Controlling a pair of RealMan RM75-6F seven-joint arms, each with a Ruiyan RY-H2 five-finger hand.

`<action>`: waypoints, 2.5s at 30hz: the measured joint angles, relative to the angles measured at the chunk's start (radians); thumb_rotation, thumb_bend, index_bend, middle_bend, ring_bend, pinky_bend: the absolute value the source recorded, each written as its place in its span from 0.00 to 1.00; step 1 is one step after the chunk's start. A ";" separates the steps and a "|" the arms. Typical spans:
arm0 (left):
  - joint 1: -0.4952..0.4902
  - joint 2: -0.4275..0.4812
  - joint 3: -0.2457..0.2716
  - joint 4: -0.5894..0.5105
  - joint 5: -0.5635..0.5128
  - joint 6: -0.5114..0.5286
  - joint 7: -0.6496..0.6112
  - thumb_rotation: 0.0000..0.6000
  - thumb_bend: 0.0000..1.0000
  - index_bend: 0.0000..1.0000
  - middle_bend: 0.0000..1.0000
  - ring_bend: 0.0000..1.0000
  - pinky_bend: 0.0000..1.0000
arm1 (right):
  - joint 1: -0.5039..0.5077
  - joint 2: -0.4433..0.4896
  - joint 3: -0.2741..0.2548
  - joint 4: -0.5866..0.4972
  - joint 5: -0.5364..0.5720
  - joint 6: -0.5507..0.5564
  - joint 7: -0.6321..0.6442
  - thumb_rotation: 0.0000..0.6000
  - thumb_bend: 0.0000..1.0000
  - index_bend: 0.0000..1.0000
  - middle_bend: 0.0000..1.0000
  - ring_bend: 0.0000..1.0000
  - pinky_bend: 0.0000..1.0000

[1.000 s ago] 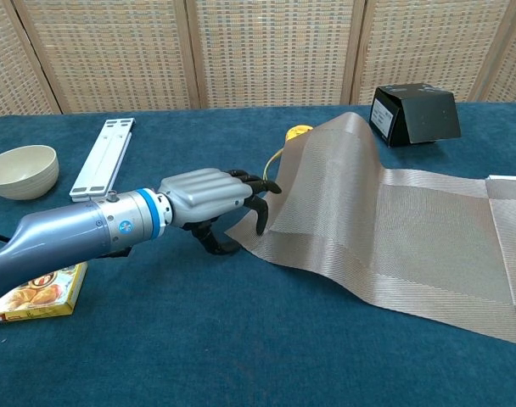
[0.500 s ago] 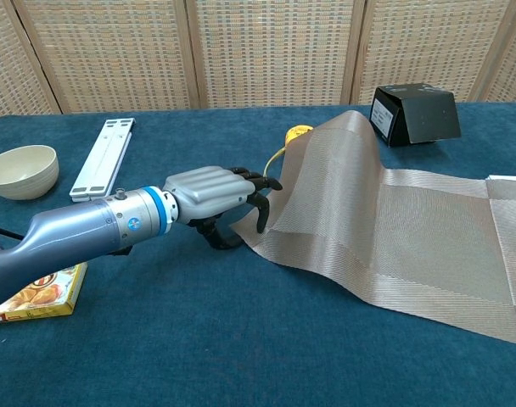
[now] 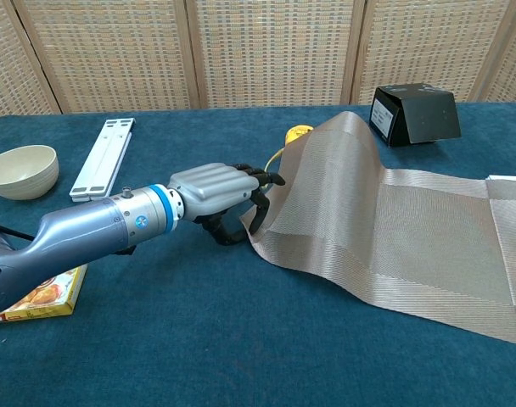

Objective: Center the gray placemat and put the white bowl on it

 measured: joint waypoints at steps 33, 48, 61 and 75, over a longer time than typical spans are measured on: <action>0.127 0.350 0.068 -0.634 0.022 0.184 0.453 1.00 0.55 0.79 0.00 0.00 0.00 | -0.012 0.020 -0.013 -0.042 -0.052 0.045 -0.010 1.00 0.00 0.00 0.00 0.00 0.00; 0.262 0.565 0.179 -1.052 -0.151 0.160 0.842 1.00 0.55 0.79 0.00 0.00 0.00 | -0.020 0.025 -0.023 -0.059 -0.084 0.066 -0.030 1.00 0.00 0.00 0.00 0.00 0.00; 0.259 0.588 0.219 -1.135 -0.196 0.078 0.882 1.00 0.55 0.79 0.00 0.00 0.00 | -0.019 0.021 -0.024 -0.054 -0.083 0.056 -0.037 1.00 0.00 0.00 0.00 0.00 0.00; 0.248 0.594 0.232 -1.150 -0.232 0.041 0.912 1.00 0.41 0.53 0.00 0.00 0.00 | -0.017 0.019 -0.023 -0.050 -0.077 0.045 -0.040 1.00 0.00 0.00 0.00 0.00 0.00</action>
